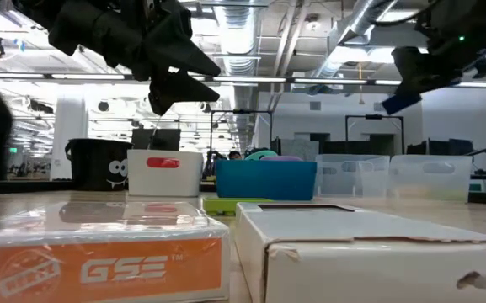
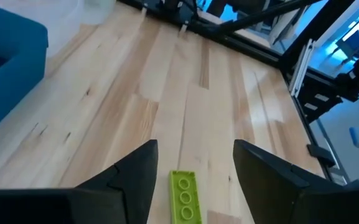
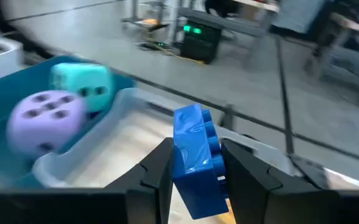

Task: Pick & Place Toys
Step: Put the small blue game piece into the right transparent bin, then put the small light green game piece into the right transparent bin

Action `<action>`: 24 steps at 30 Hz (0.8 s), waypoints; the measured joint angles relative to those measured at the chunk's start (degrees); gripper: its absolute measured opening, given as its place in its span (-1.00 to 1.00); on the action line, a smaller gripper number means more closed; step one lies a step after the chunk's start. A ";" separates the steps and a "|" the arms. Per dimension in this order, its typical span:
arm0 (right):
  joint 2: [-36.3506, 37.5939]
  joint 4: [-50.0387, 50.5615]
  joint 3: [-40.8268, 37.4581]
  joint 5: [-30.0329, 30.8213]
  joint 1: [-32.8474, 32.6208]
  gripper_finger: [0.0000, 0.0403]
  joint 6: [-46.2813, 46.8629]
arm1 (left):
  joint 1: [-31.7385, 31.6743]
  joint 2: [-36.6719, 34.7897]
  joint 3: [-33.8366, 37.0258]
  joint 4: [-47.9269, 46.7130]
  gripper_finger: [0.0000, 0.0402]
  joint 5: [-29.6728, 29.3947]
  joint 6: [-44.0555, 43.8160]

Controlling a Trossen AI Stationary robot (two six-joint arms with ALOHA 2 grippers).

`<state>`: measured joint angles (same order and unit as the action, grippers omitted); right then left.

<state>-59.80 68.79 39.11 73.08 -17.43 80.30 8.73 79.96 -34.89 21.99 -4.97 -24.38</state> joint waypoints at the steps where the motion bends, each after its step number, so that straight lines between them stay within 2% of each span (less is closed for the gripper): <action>1: 0.47 1.87 0.02 -0.05 0.77 -0.44 1.55 | 0.00 0.00 0.01 -0.32 0.01 0.00 0.00; 4: 1.34 4.80 0.00 -1.70 3.32 -0.43 2.87 | 0.00 0.00 0.00 -0.15 0.02 0.00 -0.02; 12: -0.83 4.25 0.00 -6.31 10.24 -0.39 0.71 | 0.00 0.00 0.00 0.12 0.02 -1.29 -0.20; 21: -8.62 1.85 0.00 -6.64 14.57 0.04 0.43 | 0.00 0.00 0.00 -0.06 0.02 -2.43 -0.27; 24: -10.34 -0.76 0.00 -5.68 14.34 0.16 -3.43 | 0.07 0.00 0.00 -0.09 0.02 -2.47 -0.26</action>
<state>-70.14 68.03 39.11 67.40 -3.08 76.87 8.81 79.96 -34.89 21.91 -7.44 -24.64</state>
